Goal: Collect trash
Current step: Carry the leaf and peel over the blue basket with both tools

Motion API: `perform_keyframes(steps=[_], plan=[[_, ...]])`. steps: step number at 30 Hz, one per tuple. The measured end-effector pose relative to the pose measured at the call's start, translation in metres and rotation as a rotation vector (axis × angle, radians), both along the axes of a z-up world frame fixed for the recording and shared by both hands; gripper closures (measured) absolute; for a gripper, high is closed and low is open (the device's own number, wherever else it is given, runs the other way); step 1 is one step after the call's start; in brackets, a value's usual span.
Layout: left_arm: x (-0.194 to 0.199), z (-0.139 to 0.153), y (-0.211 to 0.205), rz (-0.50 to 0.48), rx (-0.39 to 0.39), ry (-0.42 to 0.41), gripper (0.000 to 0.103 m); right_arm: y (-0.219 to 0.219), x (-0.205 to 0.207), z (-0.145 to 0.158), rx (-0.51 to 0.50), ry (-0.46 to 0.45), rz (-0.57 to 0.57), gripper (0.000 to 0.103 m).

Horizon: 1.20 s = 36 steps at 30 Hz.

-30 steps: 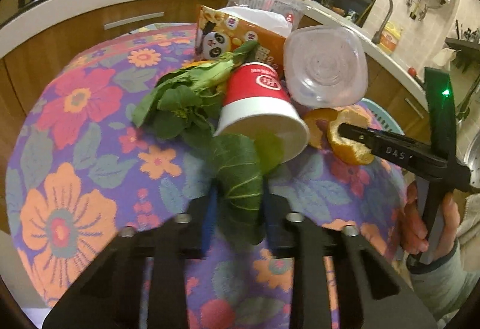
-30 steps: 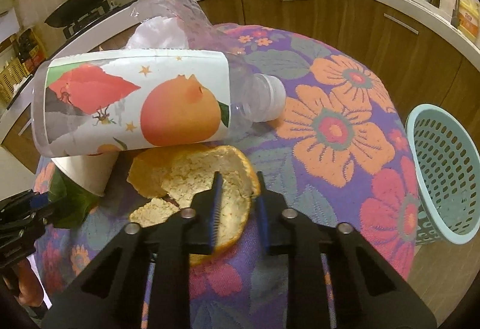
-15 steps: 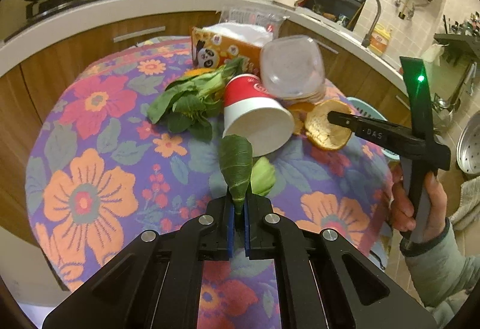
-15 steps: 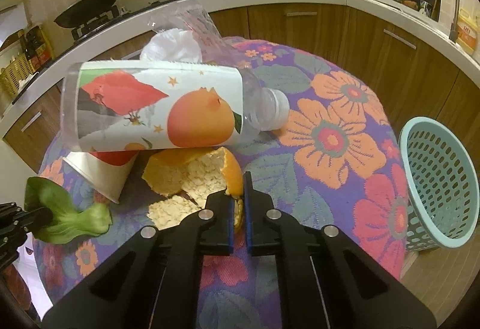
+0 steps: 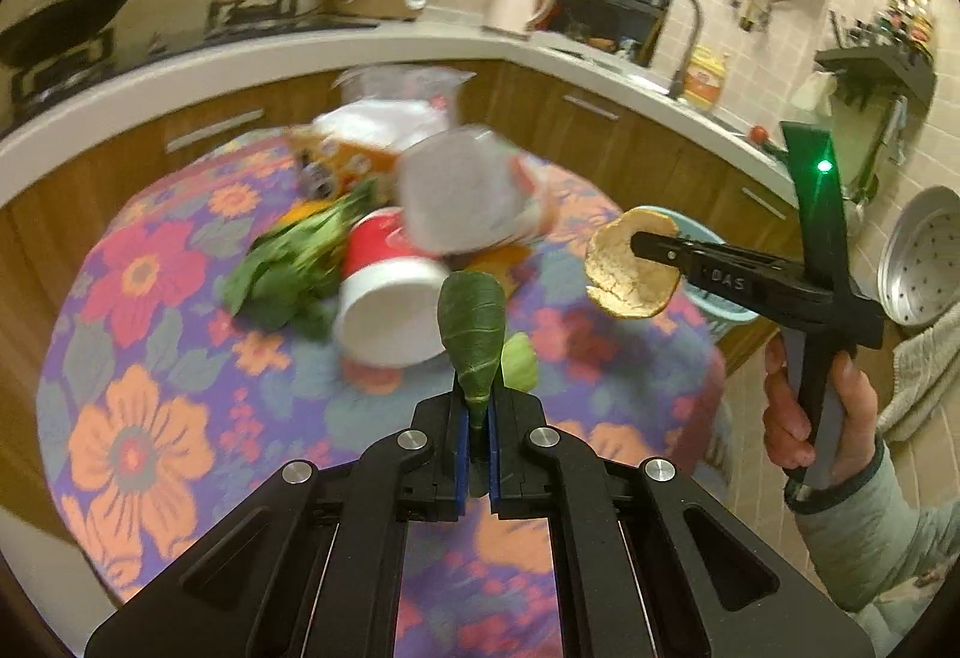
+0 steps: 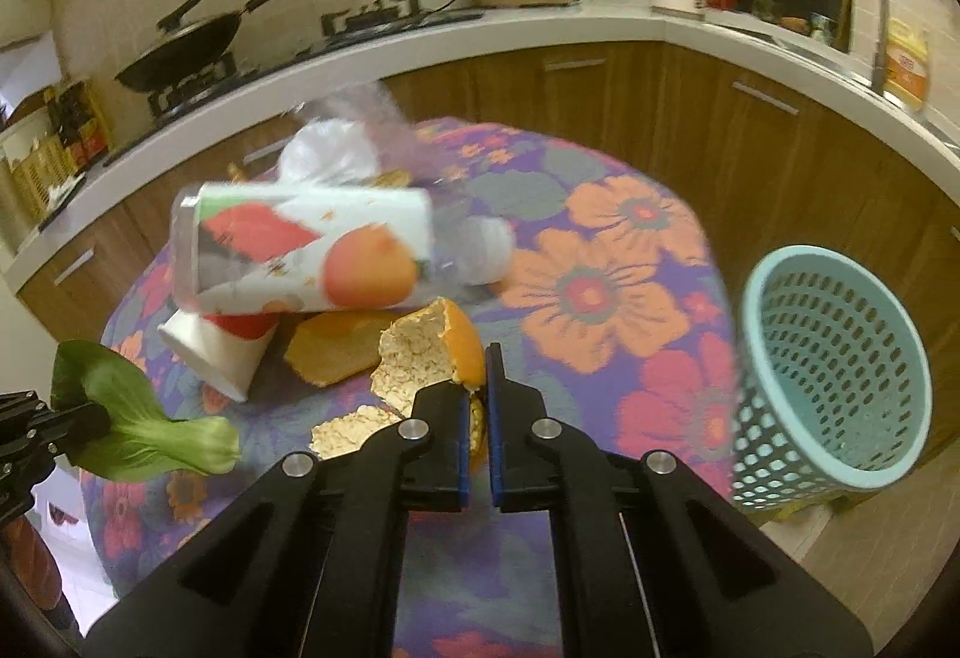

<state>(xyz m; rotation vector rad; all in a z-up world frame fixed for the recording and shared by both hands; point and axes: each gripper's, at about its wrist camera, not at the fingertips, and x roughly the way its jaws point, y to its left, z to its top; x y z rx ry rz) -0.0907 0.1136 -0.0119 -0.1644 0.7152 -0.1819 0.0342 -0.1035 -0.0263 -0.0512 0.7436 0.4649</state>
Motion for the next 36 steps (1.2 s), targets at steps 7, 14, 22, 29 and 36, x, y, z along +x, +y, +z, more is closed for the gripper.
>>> perform_keyframes(steps=[7, 14, 22, 29, 36], plan=[[0.041, 0.027, -0.059, -0.139, 0.029, -0.064, 0.101, -0.063, 0.025, 0.008, 0.023, -0.027, -0.138, 0.1], [0.114, 0.029, -0.135, -0.248, 0.002, -0.051, 0.101, -0.144, 0.063, -0.009, 0.019, -0.008, -0.304, 0.1], [0.209, 0.002, -0.233, -0.332, 0.016, 0.04, 0.101, -0.223, 0.106, -0.045, 0.031, 0.058, -0.483, 0.1], [0.258, -0.031, -0.291, -0.386, 0.05, 0.114, 0.101, -0.256, 0.125, -0.075, 0.012, 0.101, -0.541, 0.1], [0.286, -0.057, -0.316, -0.398, 0.051, 0.172, 0.101, -0.276, 0.146, -0.103, 0.009, 0.151, -0.566, 0.1]])
